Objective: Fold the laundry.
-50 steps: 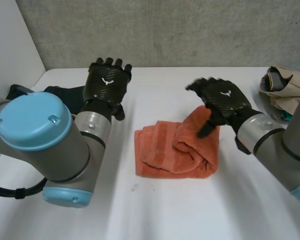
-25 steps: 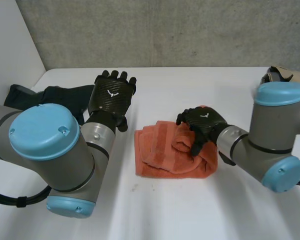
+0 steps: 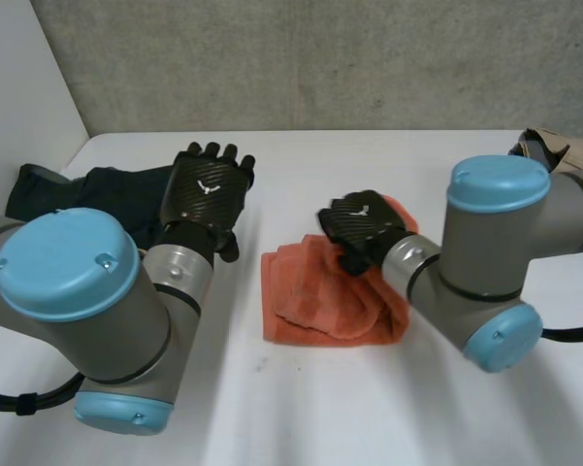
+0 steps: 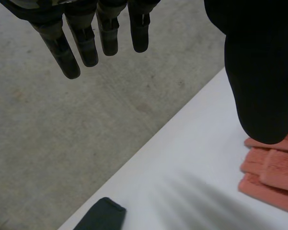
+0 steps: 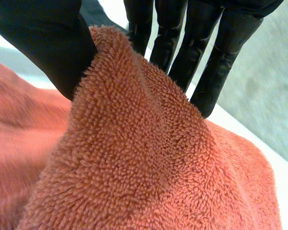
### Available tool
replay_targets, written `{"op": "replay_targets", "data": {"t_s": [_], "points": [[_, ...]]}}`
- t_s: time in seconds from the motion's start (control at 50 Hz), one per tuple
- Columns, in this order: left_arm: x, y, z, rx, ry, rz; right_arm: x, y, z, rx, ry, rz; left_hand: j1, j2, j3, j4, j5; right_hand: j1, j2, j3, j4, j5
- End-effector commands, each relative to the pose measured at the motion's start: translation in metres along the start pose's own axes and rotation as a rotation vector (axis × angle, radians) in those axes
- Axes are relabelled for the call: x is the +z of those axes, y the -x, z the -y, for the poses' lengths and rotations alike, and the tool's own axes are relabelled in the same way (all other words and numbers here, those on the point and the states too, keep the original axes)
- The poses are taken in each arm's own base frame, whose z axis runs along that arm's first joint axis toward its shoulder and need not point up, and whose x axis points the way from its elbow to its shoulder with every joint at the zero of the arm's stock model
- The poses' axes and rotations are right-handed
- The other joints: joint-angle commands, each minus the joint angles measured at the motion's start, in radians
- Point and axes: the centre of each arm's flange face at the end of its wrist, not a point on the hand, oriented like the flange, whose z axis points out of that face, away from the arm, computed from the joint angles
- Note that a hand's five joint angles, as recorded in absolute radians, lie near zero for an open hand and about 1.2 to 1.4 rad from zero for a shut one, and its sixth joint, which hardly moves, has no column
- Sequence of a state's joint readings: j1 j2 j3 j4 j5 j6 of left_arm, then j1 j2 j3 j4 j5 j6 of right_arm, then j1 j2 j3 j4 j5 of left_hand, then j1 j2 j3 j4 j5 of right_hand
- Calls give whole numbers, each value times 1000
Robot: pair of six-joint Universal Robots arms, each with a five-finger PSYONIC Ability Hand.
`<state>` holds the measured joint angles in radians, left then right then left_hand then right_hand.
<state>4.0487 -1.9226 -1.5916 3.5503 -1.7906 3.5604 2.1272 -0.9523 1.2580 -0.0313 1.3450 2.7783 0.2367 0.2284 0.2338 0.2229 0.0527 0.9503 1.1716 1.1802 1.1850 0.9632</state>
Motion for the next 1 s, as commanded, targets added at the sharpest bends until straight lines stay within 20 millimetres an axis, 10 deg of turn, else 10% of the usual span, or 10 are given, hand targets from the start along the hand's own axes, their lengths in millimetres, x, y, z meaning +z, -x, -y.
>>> {"op": "replay_targets", "data": {"t_s": [0.02,0.22,0.3,0.48,0.6,1.0], "points": [[-1,25,2,-4,3,65,-12,64,9,-117,-123,233,-20,-12,-17,-6,-11,446,225,216,211,258],[-1,28,-1,-3,9,69,-11,80,-8,-204,-111,301,-29,-21,-26,-15,-20,383,162,153,148,196],[3,27,2,-7,-4,71,-18,75,6,-184,-135,281,-32,-24,-29,-18,-22,-508,-729,-738,-743,-696],[16,30,33,-41,-147,114,-36,14,30,126,-61,-62,-23,-15,-20,-9,-14,-776,-997,-1006,-1010,-963],[23,-15,38,-153,-179,-26,-45,-26,25,204,34,-155,-14,-6,-11,-1,-5,-776,-997,-1006,-1010,-963],[10,-73,-60,-97,317,-249,7,-13,-42,290,232,-5,-6,3,-3,8,4,-776,-997,-1006,-1010,-963]]}}
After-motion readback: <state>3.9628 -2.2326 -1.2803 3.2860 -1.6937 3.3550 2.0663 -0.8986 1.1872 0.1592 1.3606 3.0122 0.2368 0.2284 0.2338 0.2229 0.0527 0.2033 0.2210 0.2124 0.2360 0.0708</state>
